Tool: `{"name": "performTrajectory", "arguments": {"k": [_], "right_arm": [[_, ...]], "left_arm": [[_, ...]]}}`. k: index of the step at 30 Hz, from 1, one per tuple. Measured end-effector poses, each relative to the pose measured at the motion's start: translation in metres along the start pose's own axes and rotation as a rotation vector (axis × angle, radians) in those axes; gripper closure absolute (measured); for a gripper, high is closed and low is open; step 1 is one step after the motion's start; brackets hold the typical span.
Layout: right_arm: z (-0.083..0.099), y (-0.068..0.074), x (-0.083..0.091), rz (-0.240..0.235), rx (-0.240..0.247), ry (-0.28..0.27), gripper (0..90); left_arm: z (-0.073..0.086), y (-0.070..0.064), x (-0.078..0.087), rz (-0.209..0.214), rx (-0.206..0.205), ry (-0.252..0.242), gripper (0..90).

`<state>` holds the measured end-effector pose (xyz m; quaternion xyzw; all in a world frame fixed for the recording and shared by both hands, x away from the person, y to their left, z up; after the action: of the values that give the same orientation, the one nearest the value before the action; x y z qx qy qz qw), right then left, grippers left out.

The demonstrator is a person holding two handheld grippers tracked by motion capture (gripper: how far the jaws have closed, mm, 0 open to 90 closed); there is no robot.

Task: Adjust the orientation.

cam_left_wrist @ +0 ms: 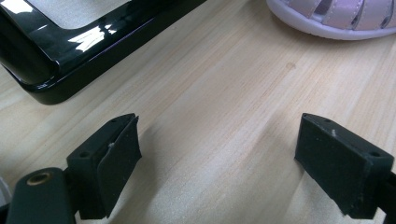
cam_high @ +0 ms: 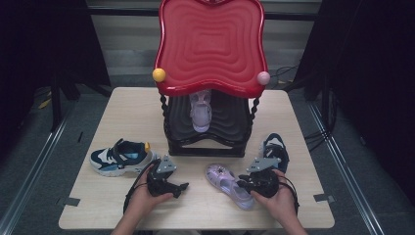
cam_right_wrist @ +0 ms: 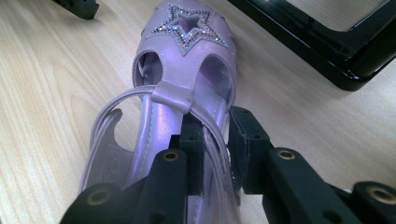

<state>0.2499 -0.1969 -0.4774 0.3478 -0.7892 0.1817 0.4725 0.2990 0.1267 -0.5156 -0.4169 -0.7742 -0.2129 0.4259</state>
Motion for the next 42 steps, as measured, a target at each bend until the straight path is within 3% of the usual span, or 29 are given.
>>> {"name": "performTrajectory", "arguments": {"k": [6,11,13,18,34,38,42], "right_arm": [[-0.001,0.001,-0.003,0.002,-0.006,0.006,76.7],[-0.003,0.002,-0.001,0.043,0.034,0.021,83.5],[-0.003,0.002,-0.002,0.033,0.036,0.011,84.4],[-0.004,0.005,0.0,0.054,0.057,0.016,84.7],[-0.004,0.009,0.006,0.057,0.065,0.003,84.8],[-0.003,0.009,0.001,0.046,0.054,0.007,84.2],[0.001,0.007,-0.001,0.036,0.01,-0.011,80.6]], "left_arm": [[0.0,0.0,0.0,0.002,-0.001,-0.002,13.2],[0.0,0.0,0.0,0.003,-0.001,-0.002,13.1],[0.0,0.0,0.0,0.003,-0.001,-0.001,13.0],[0.0,0.0,0.0,0.003,-0.001,-0.001,13.0],[0.0,0.0,0.0,0.007,-0.002,-0.001,12.9],[0.0,0.0,0.0,0.008,-0.002,-0.001,12.9],[0.0,0.0,0.0,0.007,-0.002,-0.001,12.9]]}}
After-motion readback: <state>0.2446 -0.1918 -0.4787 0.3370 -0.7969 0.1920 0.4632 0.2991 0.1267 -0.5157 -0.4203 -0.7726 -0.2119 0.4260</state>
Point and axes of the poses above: each handheld gripper's, and its own axes: x roughly backward along the jaws, z roughly out of its underside, y roughly to its left, the point moved 1 cm from there along -x, roughly forward along the jaws, and after that the axes turned 13 degrees about y, right-handed, at the moved point
